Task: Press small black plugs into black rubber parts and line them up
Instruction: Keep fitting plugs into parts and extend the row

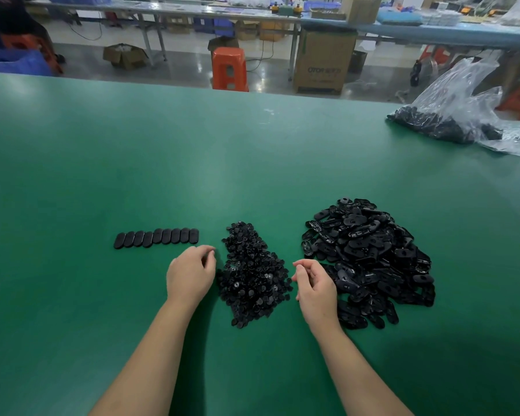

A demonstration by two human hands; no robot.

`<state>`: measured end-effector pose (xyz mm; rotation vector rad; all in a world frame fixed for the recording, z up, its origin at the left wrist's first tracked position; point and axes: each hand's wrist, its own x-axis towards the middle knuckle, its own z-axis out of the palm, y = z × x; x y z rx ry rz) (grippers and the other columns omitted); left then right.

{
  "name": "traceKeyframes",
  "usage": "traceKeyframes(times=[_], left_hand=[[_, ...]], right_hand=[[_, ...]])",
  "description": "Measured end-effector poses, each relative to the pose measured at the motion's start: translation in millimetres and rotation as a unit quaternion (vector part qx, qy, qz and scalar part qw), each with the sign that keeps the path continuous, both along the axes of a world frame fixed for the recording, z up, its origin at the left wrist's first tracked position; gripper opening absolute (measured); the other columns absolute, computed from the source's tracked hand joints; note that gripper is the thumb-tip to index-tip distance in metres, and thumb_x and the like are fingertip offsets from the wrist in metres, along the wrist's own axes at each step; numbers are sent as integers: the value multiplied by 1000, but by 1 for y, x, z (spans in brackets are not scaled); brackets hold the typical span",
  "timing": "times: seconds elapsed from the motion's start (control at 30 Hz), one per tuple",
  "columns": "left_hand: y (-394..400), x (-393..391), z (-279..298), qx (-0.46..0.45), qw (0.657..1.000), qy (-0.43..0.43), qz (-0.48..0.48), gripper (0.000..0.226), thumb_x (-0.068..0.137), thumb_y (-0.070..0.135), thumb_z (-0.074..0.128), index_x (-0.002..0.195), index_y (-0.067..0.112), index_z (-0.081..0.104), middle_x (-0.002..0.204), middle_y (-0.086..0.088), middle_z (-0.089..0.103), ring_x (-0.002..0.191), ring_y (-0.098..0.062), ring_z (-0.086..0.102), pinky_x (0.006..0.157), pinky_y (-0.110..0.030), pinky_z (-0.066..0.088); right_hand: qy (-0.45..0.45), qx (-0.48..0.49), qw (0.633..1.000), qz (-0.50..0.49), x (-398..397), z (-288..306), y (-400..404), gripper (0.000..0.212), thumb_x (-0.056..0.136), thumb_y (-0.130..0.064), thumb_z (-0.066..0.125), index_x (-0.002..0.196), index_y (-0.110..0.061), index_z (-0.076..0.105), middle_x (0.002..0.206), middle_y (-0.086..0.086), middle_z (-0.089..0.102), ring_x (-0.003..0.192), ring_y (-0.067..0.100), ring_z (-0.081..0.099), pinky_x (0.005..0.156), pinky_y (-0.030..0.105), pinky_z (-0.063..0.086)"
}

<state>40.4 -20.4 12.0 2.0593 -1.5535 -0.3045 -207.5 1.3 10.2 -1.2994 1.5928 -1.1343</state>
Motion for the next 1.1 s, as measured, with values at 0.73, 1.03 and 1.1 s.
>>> traceKeyframes(times=[0.73, 1.03, 1.1], left_hand=[[20, 10, -11, -10, 996, 40, -79, 19, 96, 37, 63, 110, 33, 76, 93, 16, 50, 92, -20, 50, 88, -27, 32], [22, 12, -11, -9, 994, 48, -99, 17, 94, 37, 67, 108, 38, 75, 93, 17, 49, 92, -19, 50, 87, -26, 29], [21, 13, -11, -11, 994, 50, -100, 15, 93, 38, 68, 106, 39, 75, 92, 17, 50, 91, -18, 50, 87, -26, 29]], right_hand=[[93, 14, 995, 34, 2, 5, -7, 20, 101, -15, 54, 91, -30, 62, 71, -2, 65, 54, 14, 53, 57, 37, 52], [493, -6, 868, 65, -10, 30, -62, 32, 105, -31, 49, 133, -16, 56, 131, 3, 52, 91, 22, 66, 65, 27, 41], [533, 24, 842, 85, -12, 32, -71, 31, 105, -33, 49, 129, -15, 55, 129, 5, 51, 94, 23, 65, 66, 28, 42]])
